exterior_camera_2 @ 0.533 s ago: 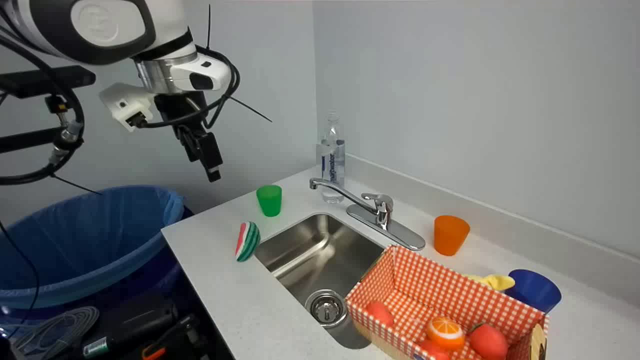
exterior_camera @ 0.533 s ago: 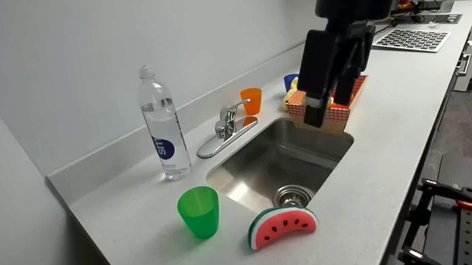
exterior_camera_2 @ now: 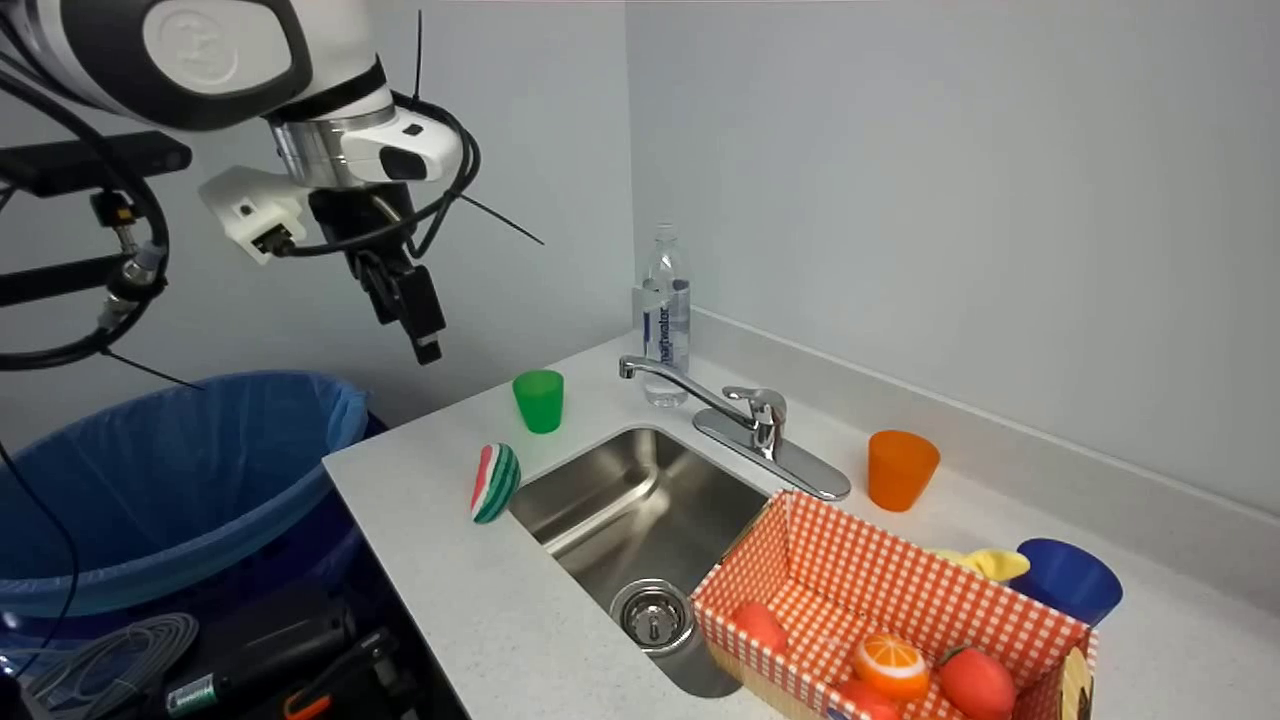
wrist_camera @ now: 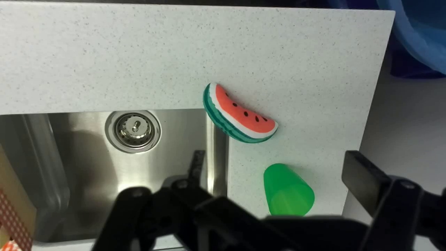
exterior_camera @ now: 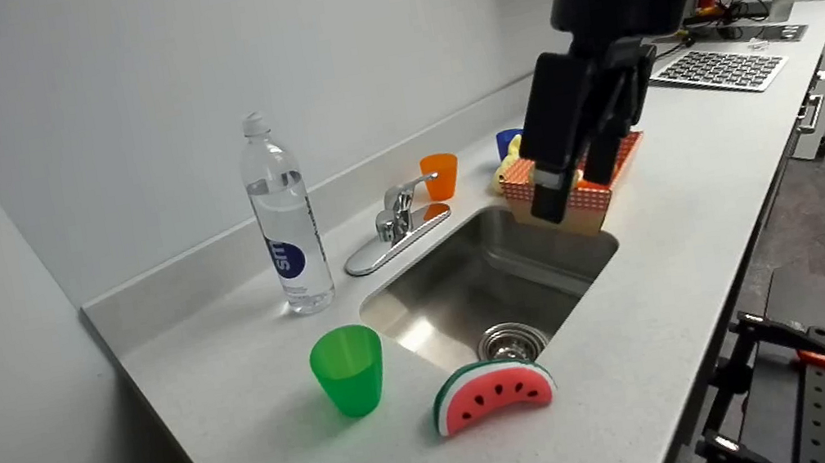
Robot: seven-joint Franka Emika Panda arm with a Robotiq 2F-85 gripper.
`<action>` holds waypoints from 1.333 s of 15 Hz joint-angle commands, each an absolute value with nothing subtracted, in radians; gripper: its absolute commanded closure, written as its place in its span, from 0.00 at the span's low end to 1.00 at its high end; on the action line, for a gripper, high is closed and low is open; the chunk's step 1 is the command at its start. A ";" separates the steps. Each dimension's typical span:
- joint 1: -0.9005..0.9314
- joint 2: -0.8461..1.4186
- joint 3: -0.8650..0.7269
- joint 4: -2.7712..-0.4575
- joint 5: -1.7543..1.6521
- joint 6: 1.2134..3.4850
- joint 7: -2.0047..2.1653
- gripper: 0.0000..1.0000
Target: Pick the watermelon plush toy on the side of the sink and put it in the box
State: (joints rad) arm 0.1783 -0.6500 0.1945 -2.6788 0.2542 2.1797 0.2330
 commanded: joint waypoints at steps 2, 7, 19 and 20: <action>0.179 -0.650 0.193 -2.677 0.253 2.177 0.234 0.00; 0.177 -0.635 0.190 -2.672 0.238 2.194 0.214 0.00; 0.172 -0.384 0.190 -2.600 0.127 2.356 0.070 0.00; 0.171 -0.356 0.197 -2.599 0.108 2.384 0.079 0.00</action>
